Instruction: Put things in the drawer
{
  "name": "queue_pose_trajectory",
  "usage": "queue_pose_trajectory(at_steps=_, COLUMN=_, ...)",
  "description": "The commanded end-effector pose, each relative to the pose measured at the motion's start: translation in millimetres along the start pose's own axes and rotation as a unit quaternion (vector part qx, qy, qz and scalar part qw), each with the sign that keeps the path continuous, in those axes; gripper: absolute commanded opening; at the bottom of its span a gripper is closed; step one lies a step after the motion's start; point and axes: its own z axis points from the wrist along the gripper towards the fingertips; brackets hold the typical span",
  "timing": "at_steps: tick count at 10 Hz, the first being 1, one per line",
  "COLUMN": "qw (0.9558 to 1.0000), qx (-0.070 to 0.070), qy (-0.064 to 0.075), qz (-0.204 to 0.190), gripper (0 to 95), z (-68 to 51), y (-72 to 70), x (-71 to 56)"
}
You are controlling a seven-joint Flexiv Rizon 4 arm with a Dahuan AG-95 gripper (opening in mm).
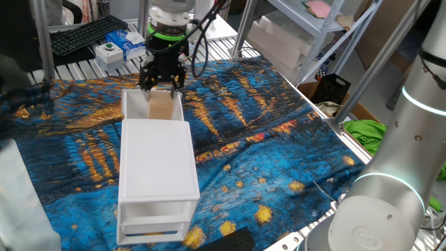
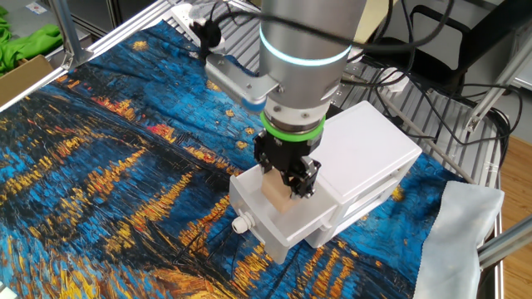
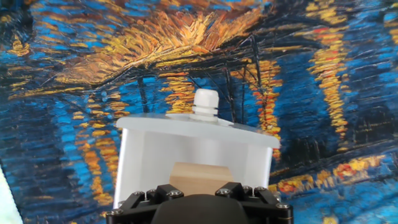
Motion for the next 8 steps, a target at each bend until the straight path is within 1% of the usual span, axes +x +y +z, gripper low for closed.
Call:
queue_pose_trajectory(at_steps=1, qw=1.0, qx=0.0, qy=-0.005, qz=0.004, gripper=0.0, z=6.8, y=-0.8, x=-2.0)
queue_pose_trajectory(at_steps=3, qw=1.0, qx=0.001, qy=-0.009, qz=0.002, gripper=0.0, z=13.8, y=-1.5, x=-6.6)
queue_pose_trajectory(at_steps=5, qw=1.0, qx=0.0, qy=-0.01, qz=0.001, gripper=0.0, z=16.4, y=-2.8, x=-8.9)
queue_pose_trajectory(at_steps=6, qw=0.9999, qx=0.0, qy=-0.013, qz=0.0, gripper=0.0, z=19.9, y=-3.7, x=-11.3)
queue_pose_trajectory(at_steps=8, qw=0.9999, qx=-0.001, qy=-0.016, qz=0.003, gripper=0.0, z=23.3, y=-3.8, x=-13.0)
